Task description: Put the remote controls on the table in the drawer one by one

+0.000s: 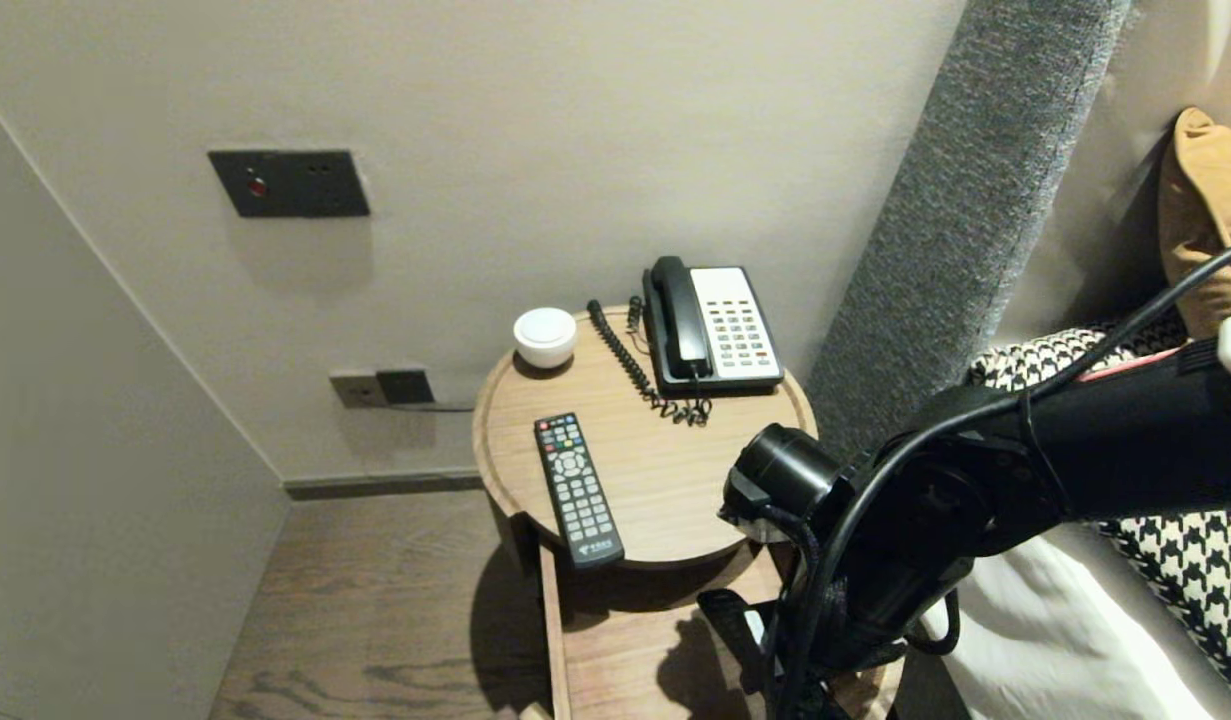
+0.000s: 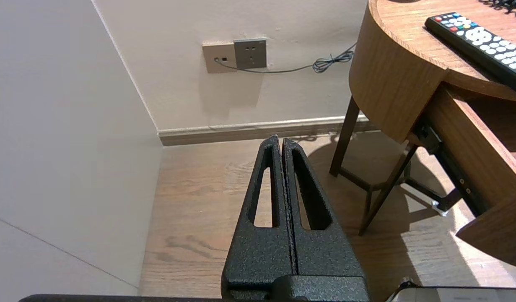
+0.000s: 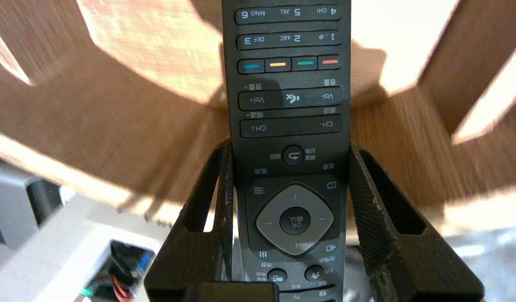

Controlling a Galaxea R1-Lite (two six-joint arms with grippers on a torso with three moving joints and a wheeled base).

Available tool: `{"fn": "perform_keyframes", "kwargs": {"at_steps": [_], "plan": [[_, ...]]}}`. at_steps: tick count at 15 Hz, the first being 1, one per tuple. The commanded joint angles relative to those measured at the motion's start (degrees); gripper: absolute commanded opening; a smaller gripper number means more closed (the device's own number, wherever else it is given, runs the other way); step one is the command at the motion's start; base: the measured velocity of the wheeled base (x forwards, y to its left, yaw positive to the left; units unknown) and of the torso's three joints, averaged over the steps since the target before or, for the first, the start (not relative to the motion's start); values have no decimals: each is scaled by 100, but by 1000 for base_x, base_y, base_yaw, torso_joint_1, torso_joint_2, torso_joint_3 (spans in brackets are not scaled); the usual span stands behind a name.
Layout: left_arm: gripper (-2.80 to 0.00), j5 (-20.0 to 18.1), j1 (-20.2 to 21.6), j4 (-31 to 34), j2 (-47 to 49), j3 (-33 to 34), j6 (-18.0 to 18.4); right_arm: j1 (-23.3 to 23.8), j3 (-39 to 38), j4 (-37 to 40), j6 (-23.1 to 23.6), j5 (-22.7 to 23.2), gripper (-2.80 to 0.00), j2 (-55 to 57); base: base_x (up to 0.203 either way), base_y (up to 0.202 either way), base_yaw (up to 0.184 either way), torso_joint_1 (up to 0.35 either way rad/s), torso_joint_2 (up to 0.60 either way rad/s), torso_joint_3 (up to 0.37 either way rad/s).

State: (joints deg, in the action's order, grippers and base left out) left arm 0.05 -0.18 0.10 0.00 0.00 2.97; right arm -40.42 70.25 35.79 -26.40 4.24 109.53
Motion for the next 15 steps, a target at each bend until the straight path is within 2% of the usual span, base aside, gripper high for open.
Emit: {"fn": "perform_keyframes", "kwargs": {"at_steps": [1, 8, 15], "plan": [[-280, 4, 1, -1, 0, 0, 1, 35, 68, -107, -14, 6, -280, 165, 0, 0, 0, 0, 0, 0], [-280, 4, 1, -1, 0, 0, 1, 210, 173, -370, -15, -29, -280, 341, 0, 0, 0, 0, 0, 0], [-280, 4, 1, -1, 0, 0, 1, 219, 110, -782, -18, -292, -280, 512, 0, 0, 0, 0, 0, 0]]}}
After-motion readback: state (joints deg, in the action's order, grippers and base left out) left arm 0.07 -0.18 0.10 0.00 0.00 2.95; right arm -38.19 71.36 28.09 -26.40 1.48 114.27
